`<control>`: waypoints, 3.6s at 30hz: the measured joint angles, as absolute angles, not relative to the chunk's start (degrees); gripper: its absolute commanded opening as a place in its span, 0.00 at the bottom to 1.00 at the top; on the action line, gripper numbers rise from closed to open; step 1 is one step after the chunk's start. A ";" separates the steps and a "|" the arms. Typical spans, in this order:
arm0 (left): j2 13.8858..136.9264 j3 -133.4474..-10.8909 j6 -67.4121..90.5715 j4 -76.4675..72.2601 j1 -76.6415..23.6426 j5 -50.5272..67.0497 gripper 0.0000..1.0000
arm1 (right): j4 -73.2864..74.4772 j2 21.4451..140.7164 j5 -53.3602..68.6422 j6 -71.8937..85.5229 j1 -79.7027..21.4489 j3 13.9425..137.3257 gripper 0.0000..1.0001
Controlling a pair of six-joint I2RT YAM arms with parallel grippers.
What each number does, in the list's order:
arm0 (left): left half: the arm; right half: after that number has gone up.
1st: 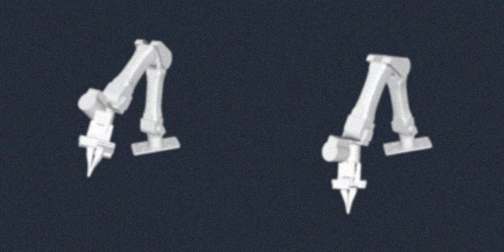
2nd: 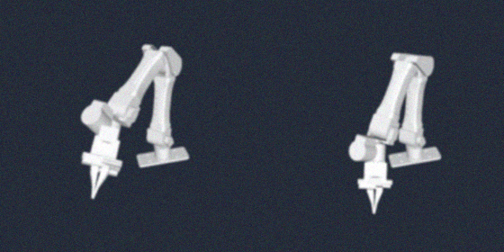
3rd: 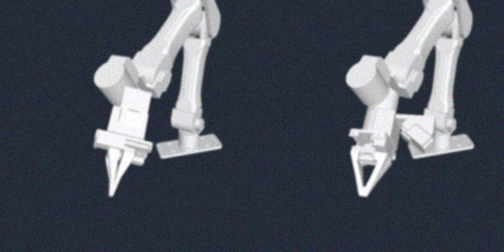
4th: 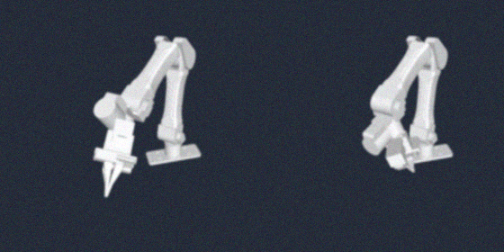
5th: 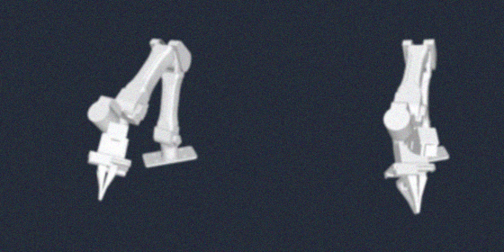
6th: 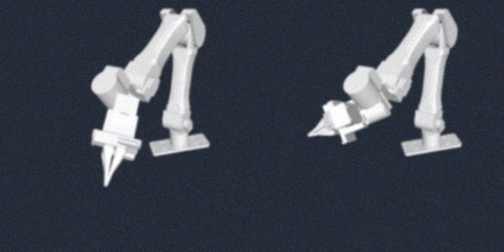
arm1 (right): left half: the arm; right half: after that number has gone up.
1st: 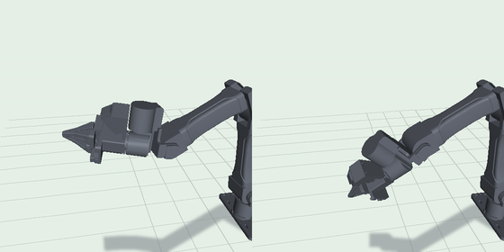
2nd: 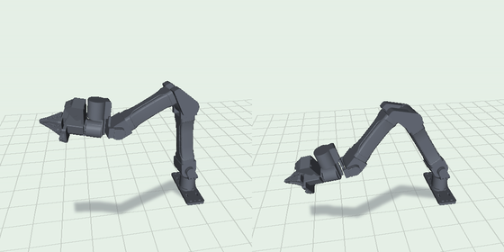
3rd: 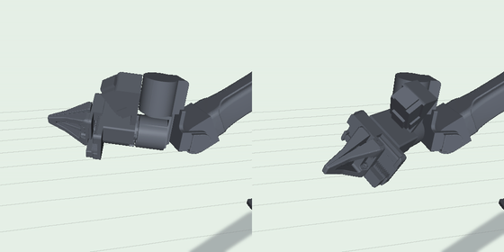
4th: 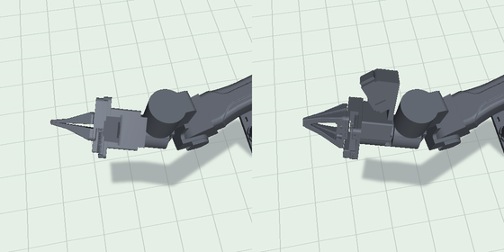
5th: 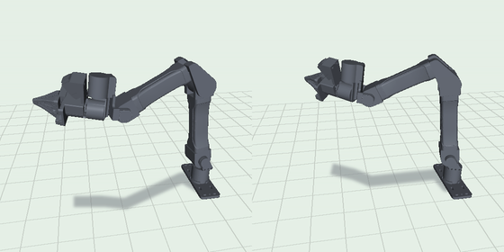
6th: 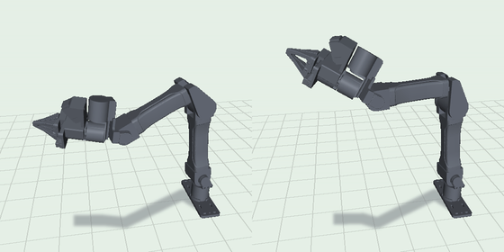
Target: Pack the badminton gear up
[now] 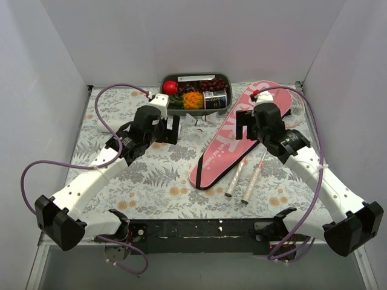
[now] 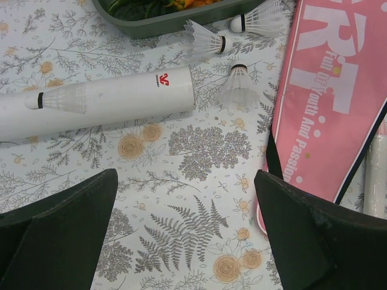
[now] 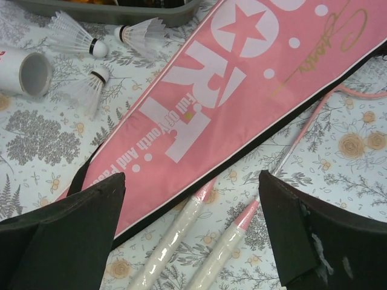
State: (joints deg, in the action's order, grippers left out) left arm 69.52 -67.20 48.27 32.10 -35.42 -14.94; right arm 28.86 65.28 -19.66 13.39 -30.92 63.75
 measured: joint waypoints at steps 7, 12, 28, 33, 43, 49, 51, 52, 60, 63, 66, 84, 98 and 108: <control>68.40 -67.00 45.95 31.09 -35.42 -17.32 0.98 | 31.11 66.70 -20.43 13.02 -30.87 66.46 0.98; 68.29 -65.25 41.63 27.09 -35.42 -21.54 0.98 | 31.38 66.19 -15.11 11.97 -30.87 66.08 0.98; 78.08 -56.99 20.10 16.64 -22.94 -8.84 0.98 | 31.68 62.59 3.68 8.78 -30.87 58.17 0.98; 82.89 -57.69 16.73 15.22 -20.80 -3.14 0.98 | 32.05 61.17 7.77 9.04 -30.89 57.84 0.98; 94.19 -61.34 11.51 15.20 -20.73 3.29 0.98 | 32.67 60.36 10.11 9.02 -31.53 57.39 0.98; 95.48 -64.86 5.85 15.09 -20.10 4.49 0.98 | 32.93 60.36 11.33 9.04 -31.53 57.17 0.98; 96.33 -66.13 4.62 14.85 -19.53 5.15 0.98 | 32.69 60.34 11.99 9.08 -31.53 56.77 0.98; 96.77 -66.50 4.08 14.72 -19.35 5.41 0.98 | 32.58 60.36 12.27 9.15 -31.53 56.47 0.98; 102.19 -67.96 1.63 15.11 -18.22 7.57 0.98 | 32.32 61.01 13.54 9.43 -31.57 55.31 0.98; 103.57 -68.53 0.82 14.31 -17.65 8.78 0.98 | 31.16 61.12 13.82 9.80 -31.57 54.68 0.98; 104.20 -68.77 0.60 13.61 -16.91 10.17 0.98 | 30.46 61.14 14.02 10.31 -31.57 53.49 0.98; 105.01 -64.64 2.92 3.62 -15.05 13.58 0.98 | 28.36 62.17 15.31 10.76 -31.57 51.62 0.98; 111.13 -72.14 16.10 8.86 -14.48 13.28 0.96 | 28.40 58.43 16.25 11.05 -31.57 50.57 0.98; 106.78 -65.01 23.66 15.97 -16.67 11.62 0.81 | 28.10 58.46 18.55 11.86 -31.64 49.69 0.98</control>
